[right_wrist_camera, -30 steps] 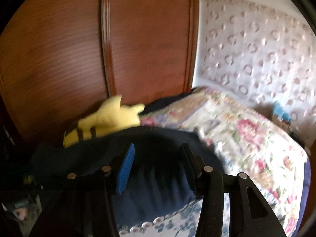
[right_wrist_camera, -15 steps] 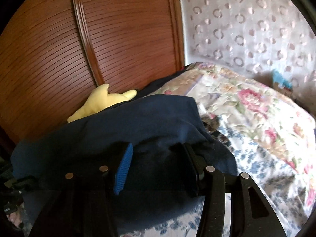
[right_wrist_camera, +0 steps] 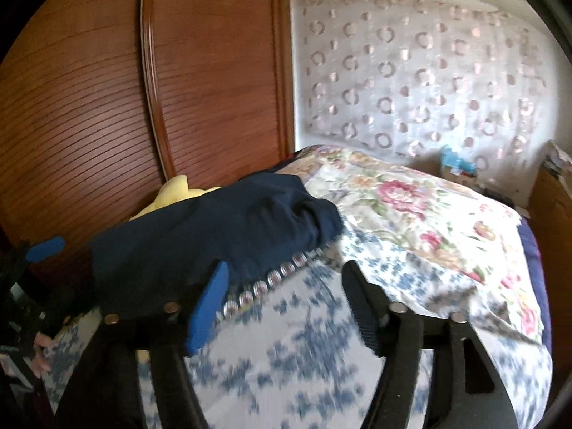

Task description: Fold small clothes

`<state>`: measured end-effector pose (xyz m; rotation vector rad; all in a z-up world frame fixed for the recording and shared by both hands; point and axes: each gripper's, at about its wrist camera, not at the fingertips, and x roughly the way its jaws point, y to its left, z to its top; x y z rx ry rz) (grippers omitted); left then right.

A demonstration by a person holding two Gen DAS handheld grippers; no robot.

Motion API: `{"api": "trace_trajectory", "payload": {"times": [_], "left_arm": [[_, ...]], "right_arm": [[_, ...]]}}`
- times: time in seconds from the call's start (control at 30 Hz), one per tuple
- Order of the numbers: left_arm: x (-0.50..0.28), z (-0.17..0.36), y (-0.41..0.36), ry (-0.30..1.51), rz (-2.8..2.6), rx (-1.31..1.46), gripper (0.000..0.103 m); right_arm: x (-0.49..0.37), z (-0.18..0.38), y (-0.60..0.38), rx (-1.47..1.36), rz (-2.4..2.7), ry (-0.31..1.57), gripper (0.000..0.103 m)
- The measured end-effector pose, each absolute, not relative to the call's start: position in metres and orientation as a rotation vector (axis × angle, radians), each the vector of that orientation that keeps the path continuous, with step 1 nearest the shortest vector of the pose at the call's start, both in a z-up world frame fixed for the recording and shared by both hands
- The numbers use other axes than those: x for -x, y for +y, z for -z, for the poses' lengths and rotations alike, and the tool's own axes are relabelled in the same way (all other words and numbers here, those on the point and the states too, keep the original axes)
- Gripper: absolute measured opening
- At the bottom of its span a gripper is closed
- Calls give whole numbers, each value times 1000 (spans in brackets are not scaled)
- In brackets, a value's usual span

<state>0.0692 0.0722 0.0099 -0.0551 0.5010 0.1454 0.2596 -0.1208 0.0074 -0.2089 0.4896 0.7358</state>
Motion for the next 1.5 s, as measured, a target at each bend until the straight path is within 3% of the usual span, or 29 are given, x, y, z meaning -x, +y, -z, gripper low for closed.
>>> {"api": "trace_trajectory", "payload": {"times": [0.4,0.8,1.5], "left_arm": [[-58,-31,13,468,-28,24,88],[-40,-57,-19,424,-6,28,88],[-33,-64,-22,411,-19,31,88]], "right_arm": [[-131,-2,-200,81,-531,440,78],[-31,-13,-208,25,-385,329,78],[-31,6,-202,8,-352,330,78]]}}
